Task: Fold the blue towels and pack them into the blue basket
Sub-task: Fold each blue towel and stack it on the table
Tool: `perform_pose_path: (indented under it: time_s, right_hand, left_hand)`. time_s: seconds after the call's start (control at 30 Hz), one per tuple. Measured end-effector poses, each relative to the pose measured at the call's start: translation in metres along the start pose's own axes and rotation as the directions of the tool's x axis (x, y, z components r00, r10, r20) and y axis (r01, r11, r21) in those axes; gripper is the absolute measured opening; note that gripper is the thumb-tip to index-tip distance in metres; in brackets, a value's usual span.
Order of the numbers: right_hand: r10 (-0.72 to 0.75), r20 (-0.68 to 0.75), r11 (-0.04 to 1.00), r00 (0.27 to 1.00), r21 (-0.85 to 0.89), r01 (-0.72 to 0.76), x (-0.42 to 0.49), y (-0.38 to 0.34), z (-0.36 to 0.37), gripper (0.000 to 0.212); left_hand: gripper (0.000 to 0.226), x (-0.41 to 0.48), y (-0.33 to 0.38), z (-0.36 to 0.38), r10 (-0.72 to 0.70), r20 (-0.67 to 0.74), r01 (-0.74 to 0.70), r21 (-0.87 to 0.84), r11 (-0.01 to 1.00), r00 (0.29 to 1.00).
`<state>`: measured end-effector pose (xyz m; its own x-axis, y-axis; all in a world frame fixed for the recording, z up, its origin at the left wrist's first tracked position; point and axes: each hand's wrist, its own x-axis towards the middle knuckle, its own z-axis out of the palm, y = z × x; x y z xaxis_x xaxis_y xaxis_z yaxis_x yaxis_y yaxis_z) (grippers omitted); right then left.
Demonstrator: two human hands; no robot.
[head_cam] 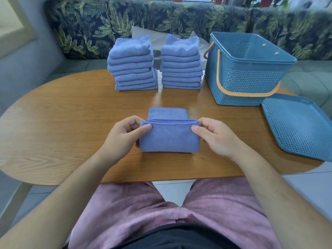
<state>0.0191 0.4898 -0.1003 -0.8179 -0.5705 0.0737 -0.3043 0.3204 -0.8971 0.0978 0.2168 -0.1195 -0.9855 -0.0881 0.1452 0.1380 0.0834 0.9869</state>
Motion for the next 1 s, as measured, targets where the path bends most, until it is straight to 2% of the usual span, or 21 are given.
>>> perform_pose_path:
  time_s: [0.2, 0.33, 0.47, 0.67, 0.77, 0.8, 0.83, 0.9, 0.93, 1.0]
  right_hand:
    - [0.091, -0.147, 0.995, 0.985, -0.018, -0.095, 0.021, 0.013, 0.008, 0.015]
    - [0.109, -0.241, 0.986, 0.964, -0.096, -0.136, 0.052, 0.017, 0.009, 0.017]
    - [0.178, -0.25, 0.965, 0.952, -0.143, -0.218, 0.084, 0.029, 0.003, 0.025]
    - [0.257, -0.281, 0.882, 0.925, -0.322, -0.343, 0.111, 0.041, 0.002, 0.034]
    - [0.313, -0.284, 0.863, 0.906, -0.314, -0.396, 0.113, 0.037, 0.003, 0.033]
    - [0.311, -0.312, 0.855, 0.898, -0.322, -0.408, 0.112, 0.033, 0.003, 0.03]
    - [0.269, -0.364, 0.835, 0.892, -0.374, -0.405, 0.11, 0.029, 0.002, 0.028]
    - [0.057, -0.446, 0.76, 0.893, -0.561, -0.329, 0.103, 0.022, 0.007, 0.028]
    - [-0.093, -0.433, 0.725, 0.897, -0.647, -0.237, 0.098, 0.017, 0.015, 0.029]
    - [-0.315, -0.329, 0.691, 0.89, -0.723, -0.023, 0.085, 0.007, 0.041, 0.035]
  left_hand:
    - [0.016, 0.02, 0.0, 0.0, -0.071, -0.145, 0.09, 0.124, 0.988, 0.987]
    - [0.019, 0.052, -0.002, -0.006, -0.104, -0.163, 0.143, 0.25, 0.957, 0.981]
    - [0.02, 0.085, -0.01, -0.003, -0.099, -0.188, 0.169, 0.404, 0.899, 0.977]
    - [0.03, 0.119, -0.035, 0.006, -0.109, -0.261, 0.247, 0.584, 0.773, 0.959]
    - [0.031, 0.122, -0.033, 0.007, -0.122, -0.32, 0.304, 0.618, 0.725, 0.94]
    - [0.031, 0.119, -0.028, 0.008, -0.078, -0.338, 0.294, 0.657, 0.695, 0.938]
    - [0.029, 0.116, -0.023, 0.011, 0.009, -0.333, 0.248, 0.718, 0.65, 0.943]
    - [0.022, 0.107, -0.015, 0.02, 0.217, -0.21, 0.057, 0.83, 0.555, 0.953]
    - [0.02, 0.101, -0.014, 0.028, 0.276, -0.107, -0.053, 0.855, 0.516, 0.955]
    - [0.029, 0.09, -0.018, 0.042, 0.266, 0.091, -0.21, 0.861, 0.463, 0.96]
